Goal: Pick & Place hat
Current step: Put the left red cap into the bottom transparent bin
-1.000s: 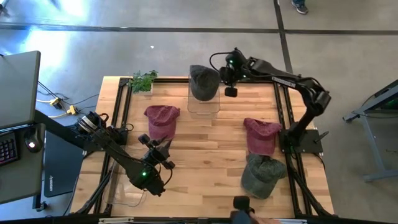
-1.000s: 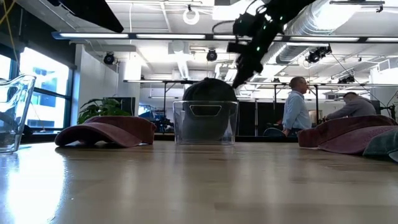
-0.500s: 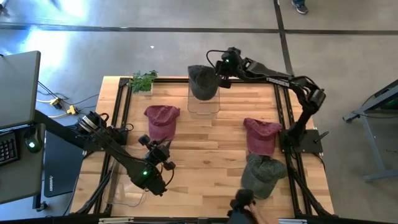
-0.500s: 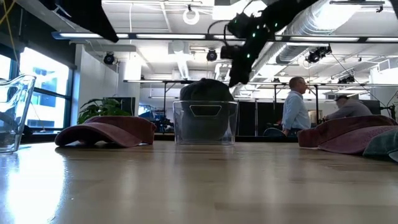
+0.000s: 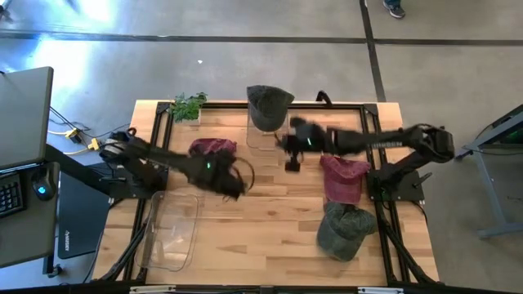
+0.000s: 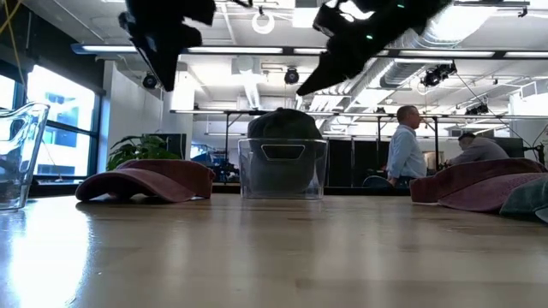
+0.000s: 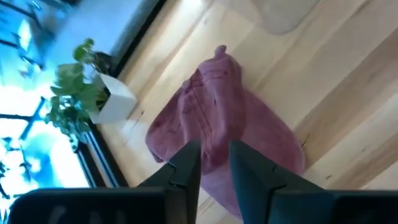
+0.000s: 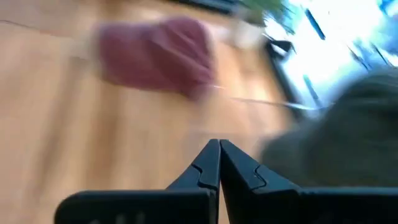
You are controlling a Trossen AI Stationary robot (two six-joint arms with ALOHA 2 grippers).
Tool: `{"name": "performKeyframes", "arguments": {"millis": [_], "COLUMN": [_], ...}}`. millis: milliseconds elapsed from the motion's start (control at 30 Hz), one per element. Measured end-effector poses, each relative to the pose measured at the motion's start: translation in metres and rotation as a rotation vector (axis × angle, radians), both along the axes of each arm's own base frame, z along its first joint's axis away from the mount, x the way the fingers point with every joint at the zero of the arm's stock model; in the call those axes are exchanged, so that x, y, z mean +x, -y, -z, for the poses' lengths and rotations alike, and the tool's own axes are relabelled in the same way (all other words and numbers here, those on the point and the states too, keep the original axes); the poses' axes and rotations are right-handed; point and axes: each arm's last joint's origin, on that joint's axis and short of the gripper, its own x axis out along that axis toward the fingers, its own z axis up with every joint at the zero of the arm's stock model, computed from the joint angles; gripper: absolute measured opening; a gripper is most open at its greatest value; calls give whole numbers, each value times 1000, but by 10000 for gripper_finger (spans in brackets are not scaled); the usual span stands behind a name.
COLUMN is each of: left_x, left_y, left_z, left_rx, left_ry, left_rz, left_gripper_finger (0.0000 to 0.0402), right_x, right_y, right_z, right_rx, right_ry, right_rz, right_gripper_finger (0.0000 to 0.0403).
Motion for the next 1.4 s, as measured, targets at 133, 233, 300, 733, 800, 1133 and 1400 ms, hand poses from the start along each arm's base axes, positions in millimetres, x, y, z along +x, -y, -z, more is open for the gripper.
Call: {"name": "performKeyframes", "arguments": {"millis": [133, 233, 300, 733, 800, 1133, 1400], "left_x": [-5, -6, -7, -29, -31, -44, -47], "left_y": [-39, -70, -91, -180, -184, -185, -186], "left_z": [-16, -18, -17, 27, 41, 99, 121], "left_rx": [-110, -206, -280, -500, -529, -530, -517], "left_ry": [21, 14, 8, 102, 123, 152, 136], "left_rz": [-34, -49, -63, -139, -125, -135, -171], "left_gripper_finger": [57, 67, 83, 211, 212, 213, 187], "right_x": [-16, -32, -42, -55, -55, -55, -55], "right_y": [-43, -68, -78, -89, -89, -89, -89], "right_z": [41, 65, 75, 84, 84, 84, 83], "right_rx": [48, 84, 75, 22, 22, 26, 27], "right_ry": [95, 131, 166, 245, 245, 245, 252], "right_rz": [-103, -172, -206, -275, -277, -286, -286], "right_gripper_finger": [6, 2, 3, 6, 6, 8, 2]}}
